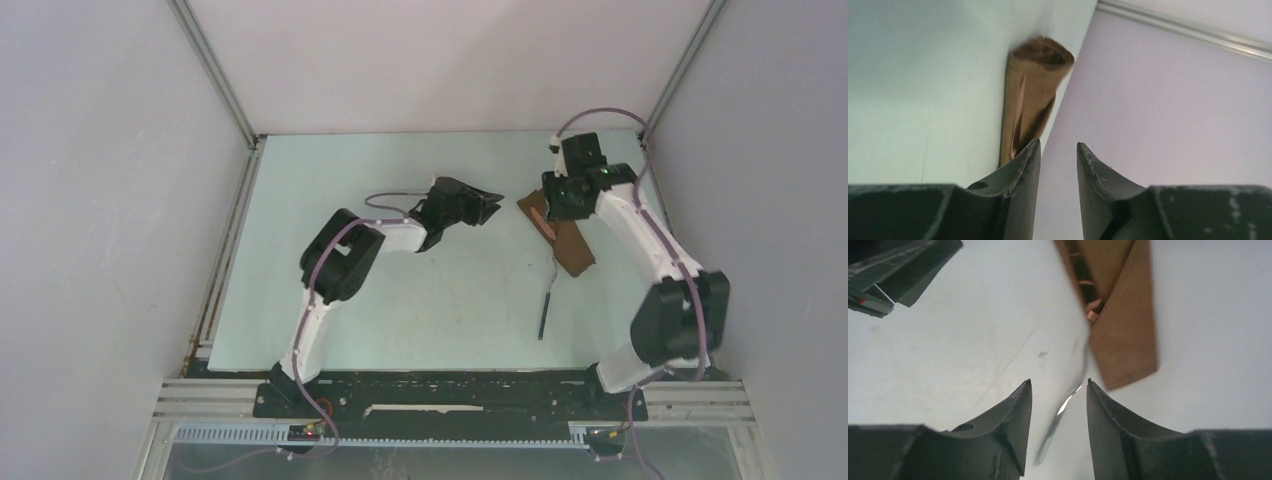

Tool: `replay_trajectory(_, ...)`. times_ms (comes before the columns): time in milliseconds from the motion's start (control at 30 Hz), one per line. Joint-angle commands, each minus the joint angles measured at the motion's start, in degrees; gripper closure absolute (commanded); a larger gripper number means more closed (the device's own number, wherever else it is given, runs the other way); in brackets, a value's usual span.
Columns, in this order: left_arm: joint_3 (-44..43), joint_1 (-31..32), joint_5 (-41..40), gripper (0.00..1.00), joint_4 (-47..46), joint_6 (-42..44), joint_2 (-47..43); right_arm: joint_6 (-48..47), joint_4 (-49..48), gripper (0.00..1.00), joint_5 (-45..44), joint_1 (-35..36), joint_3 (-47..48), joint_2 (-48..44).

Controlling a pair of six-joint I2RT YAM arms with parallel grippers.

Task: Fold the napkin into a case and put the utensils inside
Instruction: Insert the knife into the folded napkin, then pick up the fork from the corner of the board.

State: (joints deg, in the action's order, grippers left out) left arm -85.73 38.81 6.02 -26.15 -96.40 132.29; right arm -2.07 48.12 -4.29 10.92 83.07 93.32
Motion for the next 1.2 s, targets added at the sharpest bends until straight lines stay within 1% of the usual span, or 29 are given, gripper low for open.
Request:
replay_trajectory(0,10.76,-0.56,4.7,0.62,-2.02,7.76,-16.0,23.82,1.68,0.52,15.3,-2.93,-12.37,-8.81)
replay_trajectory(33,13.18,-0.69,5.68,0.57,-0.74,10.15,-19.01,25.32,-0.27,0.51,18.44,-2.81,-16.44,-10.88)
replay_trajectory(67,15.65,-0.68,7.36,0.45,-0.1,11.81,-21.53,26.65,-2.07,0.5,19.85,-2.92,-20.2,-12.24)
replay_trajectory(100,17.39,-0.63,9.63,0.29,0.12,13.82,-23.88,27.54,-2.61,0.49,19.59,-2.96,-22.71,-12.97)
replay_trajectory(133,18.66,-0.57,12.4,0.24,0.9,16.09,-25.96,27.94,-2.75,0.48,18.32,-3.0,-24.66,-13.48)
replay_trajectory(200,22.09,-0.57,17.94,0.23,2.51,20.68,-30.53,29.01,-4.83,0.43,16.52,-3.53,-28.64,-15.01)
replay_trajectory(267,26.15,-0.57,22.08,0.22,5.28,26.93,-35.88,30.33,-7.06,0.41,16.93,-4.07,-30.96,-16.29)
replay_trajectory(300,28.0,-0.42,23.37,0.22,8.14,30.76,-38.73,30.77,-7.86,0.41,16.84,-4.1,-31.74,-16.13)
replay_trajectory(400,34.83,-0.06,22.98,0.22,17.05,41.02,-49.0,30.86,-9.7,0.43,17.44,-4.05,-33.83,-13.31)
replay_trajectory(533,40.39,0.1,21.14,0.23,25.27,49.28,-59.09,30.03,-12.38,0.48,13.79,-3.12,-36.13,-10.82)
replay_trajectory(600,41.62,0.06,19.98,0.24,28.93,51.78,-63.0,29.28,-13.1,0.49,11.95,-2.56,-36.21,-9.15)
replay_trajectory(700,42.38,0.09,19.86,0.24,30.75,53.16,-66.63,28.6,-13.35,0.54,8.55,-2.01,-36.14,-6.76)
replay_trajectory(767,42.4,0.12,20.6,0.25,31.14,53.72,-67.5,28.39,-12.89,0.54,5.5,-0.79,-36.18,-6.45)
replay_trajectory(867,42.38,0.12,21.02,0.25,31.79,54.28,-67.63,27.83,-13.15,0.54,4.48,-0.06,-36.73,-5.85)
replay_trajectory(900,42.4,0.1,21.07,0.26,31.81,54.3,-67.48,27.51,-13.3,0.56,4.66,0.05,-36.75,-5.26)
replay_trajectory(933,42.38,0.1,21.15,0.27,31.78,54.3,-67.13,27.13,-13.58,0.62,5.27,0.19,-36.75,-4.81)
replay_trajectory(1000,41.9,0.03,21.46,0.28,31.69,54.32,-66.01,26.42,-13.84,0.79,5.73,0.76,-36.72,-5.14)
replay_trajectory(1067,41.31,-0.77,22.54,0.29,31.16,53.37,-64.52,24.38,-14.14,0.96,9.34,1.45,-36.52,-7.17)
replay_trajectory(1100,41.45,-1.59,23.77,0.3,29.71,52.32,-63.92,22.62,-14.34,1.0,13.12,2.07,-36.42,-8.71)
replay_trajectory(1167,42.75,-3.38,27.32,0.26,23.87,48.86,-63.26,18.27,-15.21,1.0,23.46,3.1,-36.5,-12.21)
